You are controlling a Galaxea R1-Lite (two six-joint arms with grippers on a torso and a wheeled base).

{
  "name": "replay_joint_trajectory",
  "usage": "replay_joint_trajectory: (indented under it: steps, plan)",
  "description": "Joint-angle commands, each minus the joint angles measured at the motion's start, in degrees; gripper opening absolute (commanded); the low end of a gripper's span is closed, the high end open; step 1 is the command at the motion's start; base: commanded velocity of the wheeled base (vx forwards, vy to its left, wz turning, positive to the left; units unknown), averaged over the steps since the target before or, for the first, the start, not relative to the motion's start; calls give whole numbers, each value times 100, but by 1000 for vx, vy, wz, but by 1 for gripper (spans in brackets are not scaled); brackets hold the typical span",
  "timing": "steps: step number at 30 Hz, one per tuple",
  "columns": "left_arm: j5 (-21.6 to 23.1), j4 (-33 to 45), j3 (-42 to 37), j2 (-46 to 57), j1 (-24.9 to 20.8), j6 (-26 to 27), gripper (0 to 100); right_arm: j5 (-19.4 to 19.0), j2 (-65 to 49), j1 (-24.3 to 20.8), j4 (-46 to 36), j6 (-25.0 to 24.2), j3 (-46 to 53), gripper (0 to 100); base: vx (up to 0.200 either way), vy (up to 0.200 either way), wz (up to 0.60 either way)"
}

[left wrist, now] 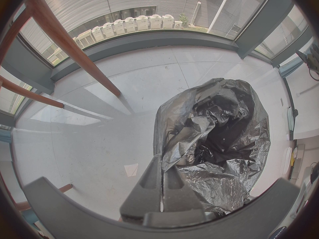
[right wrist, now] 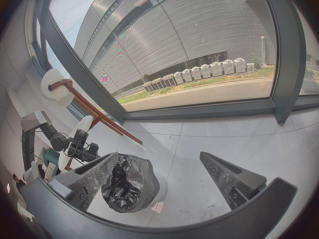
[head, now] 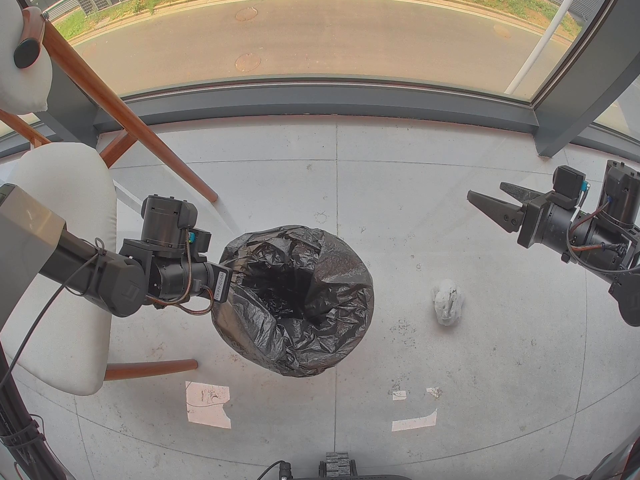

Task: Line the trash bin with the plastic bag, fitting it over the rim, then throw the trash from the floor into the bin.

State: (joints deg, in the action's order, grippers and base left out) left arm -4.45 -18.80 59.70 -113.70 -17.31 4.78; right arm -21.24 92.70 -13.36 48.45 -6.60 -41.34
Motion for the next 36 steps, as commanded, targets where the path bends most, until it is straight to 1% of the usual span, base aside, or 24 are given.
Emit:
replay_joint_trajectory:
  steps: [1,2,3,7,11,14,15,16,19,24,27,29,30,31,32,33,36]
  plan:
    - [-3,-10,33,-20,0,14,0,-3,3,18,7,0,3,100,0,0,0]
    - [-3,-10,42,-20,0,32,0,-3,3,27,7,0,12,100,0,0,0]
    - [-3,-19,33,-20,0,41,100,-3,3,53,7,0,12,100,0,0,0]
    - [6,-19,16,15,0,41,100,5,20,158,-2,0,12,100,0,0,0]
    - [41,17,-20,67,0,41,100,5,152,369,-2,18,-23,100,0,0,0]
    - [129,17,-28,252,-18,41,100,32,407,598,-2,44,-94,100,0,0,0]
    - [129,17,-28,252,-18,41,100,32,407,598,-2,44,-94,100,0,0,0]
    - [278,25,-55,357,-123,41,100,120,592,703,7,44,-120,100,0,0,0]
    - [366,-1,-292,568,-150,67,100,225,882,818,7,27,-111,100,0,0,0]
    - [392,-10,-696,920,-229,120,100,269,1409,1020,7,44,-155,100,0,0,0]
    - [392,-10,-819,981,-220,208,100,331,1717,1081,7,53,-217,100,0,0,0]
    - [366,-1,-846,1043,-194,375,100,454,2095,1099,16,53,-357,100,0,0,0]
    - [366,-1,-846,1043,-194,375,100,454,2095,1099,16,53,-357,100,0,0,0]
    - [339,-10,-837,1105,-159,630,100,471,2385,1099,104,53,-498,100,0,0,0]
    - [339,-10,-837,1105,-150,647,100,471,2402,1099,112,53,-507,100,0,0,0]
    - [339,-19,-828,1105,-97,797,100,471,2631,1099,271,62,-621,100,0,0,0]
    - [339,-1,-802,1105,-79,797,100,480,3026,1099,526,62,-841,100,0,0,0]
